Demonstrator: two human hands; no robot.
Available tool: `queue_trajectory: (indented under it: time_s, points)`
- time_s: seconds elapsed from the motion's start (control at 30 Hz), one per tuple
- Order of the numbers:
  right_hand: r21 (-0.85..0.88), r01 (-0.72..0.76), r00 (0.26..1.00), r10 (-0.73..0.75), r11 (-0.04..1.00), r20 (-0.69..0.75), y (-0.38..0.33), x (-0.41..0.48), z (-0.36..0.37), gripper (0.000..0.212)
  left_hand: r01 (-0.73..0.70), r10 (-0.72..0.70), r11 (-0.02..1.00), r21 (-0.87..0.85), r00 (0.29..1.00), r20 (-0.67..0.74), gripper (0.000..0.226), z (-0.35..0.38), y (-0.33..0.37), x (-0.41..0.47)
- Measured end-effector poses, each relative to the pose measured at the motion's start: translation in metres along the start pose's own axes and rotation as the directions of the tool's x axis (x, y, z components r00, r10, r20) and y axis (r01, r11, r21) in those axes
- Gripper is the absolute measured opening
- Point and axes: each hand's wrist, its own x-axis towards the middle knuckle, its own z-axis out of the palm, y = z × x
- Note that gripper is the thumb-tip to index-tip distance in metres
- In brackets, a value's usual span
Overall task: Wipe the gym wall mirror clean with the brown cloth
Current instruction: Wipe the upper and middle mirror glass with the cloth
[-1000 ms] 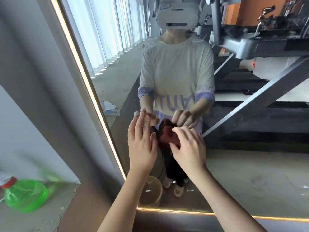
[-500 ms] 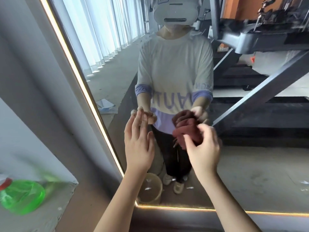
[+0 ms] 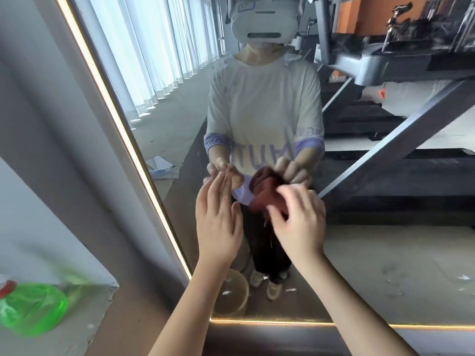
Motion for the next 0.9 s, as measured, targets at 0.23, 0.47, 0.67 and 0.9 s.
queue_trajectory:
  time_s: [0.23,0.47,0.67,0.9]
  points:
    - [0.220,-0.205,0.924,0.263,0.954,-0.278,0.007,0.037,-0.013,0.024,-0.020,0.021,1.000,-0.017,0.997,0.073,0.048,0.012,0.004,-0.001]
    - [-0.055,0.149,0.986,-0.152,0.987,-0.070,0.001,0.041,-0.009,0.026,-0.036,0.036,0.999,-0.010,0.998,0.059,0.050,0.013,0.001,-0.004]
    - [0.104,-0.183,0.932,0.206,0.978,-0.299,0.003,0.048,-0.015,0.027,-0.026,0.026,1.000,-0.003,0.996,0.083,0.049,0.011,0.002,-0.001]
    - [0.007,-0.136,0.954,0.133,0.991,-0.267,0.021,0.045,-0.022,0.027,-0.024,0.024,1.000,-0.005,0.997,0.077,0.049,0.010,0.004,-0.002]
